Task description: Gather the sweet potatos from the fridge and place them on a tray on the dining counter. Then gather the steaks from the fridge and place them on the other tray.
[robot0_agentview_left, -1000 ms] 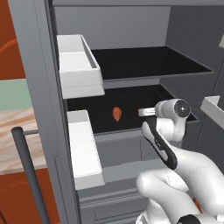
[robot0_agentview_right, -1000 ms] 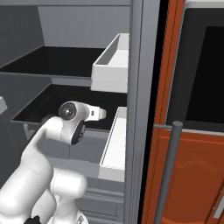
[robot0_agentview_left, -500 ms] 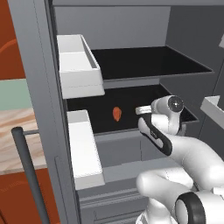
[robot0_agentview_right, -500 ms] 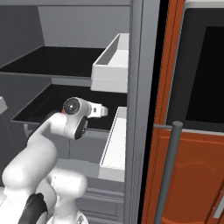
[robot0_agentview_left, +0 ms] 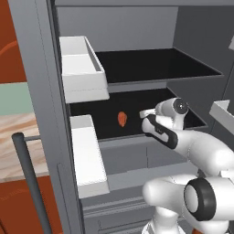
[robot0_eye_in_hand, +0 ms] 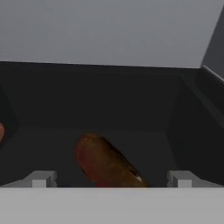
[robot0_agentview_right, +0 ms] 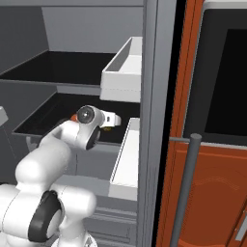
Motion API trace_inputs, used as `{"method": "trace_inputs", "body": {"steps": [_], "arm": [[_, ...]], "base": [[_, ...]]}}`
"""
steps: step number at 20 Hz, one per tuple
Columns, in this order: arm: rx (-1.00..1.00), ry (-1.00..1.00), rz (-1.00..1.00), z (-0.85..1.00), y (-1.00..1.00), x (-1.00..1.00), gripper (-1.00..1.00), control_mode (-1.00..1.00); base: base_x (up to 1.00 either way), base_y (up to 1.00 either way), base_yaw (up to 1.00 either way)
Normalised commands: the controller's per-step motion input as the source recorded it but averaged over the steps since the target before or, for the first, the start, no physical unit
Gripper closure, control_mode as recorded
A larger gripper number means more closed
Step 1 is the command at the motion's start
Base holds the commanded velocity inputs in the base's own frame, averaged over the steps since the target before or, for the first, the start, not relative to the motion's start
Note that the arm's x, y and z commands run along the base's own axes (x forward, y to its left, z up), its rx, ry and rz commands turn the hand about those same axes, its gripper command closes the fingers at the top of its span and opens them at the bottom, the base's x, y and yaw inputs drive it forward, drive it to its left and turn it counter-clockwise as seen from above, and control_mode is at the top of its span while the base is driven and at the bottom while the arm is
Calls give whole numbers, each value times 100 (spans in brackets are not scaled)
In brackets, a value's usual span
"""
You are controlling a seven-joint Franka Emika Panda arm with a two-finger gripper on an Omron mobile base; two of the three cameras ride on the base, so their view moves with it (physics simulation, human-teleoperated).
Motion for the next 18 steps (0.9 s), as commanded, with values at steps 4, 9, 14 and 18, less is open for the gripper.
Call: {"method": "trace_inputs", "body": {"steps": [4,9,14,18], "arm": [[0,1,4,-21,-1,0,-100,-100],[0,2,2,-6,0,8,-100,-100],[0,2,3,-3,0,15,-100,-100],[0,7,4,-18,0,7,-100,-100]], "base": [[0,0,0],[0,0,0],[0,0,0],[0,0,0]]}}
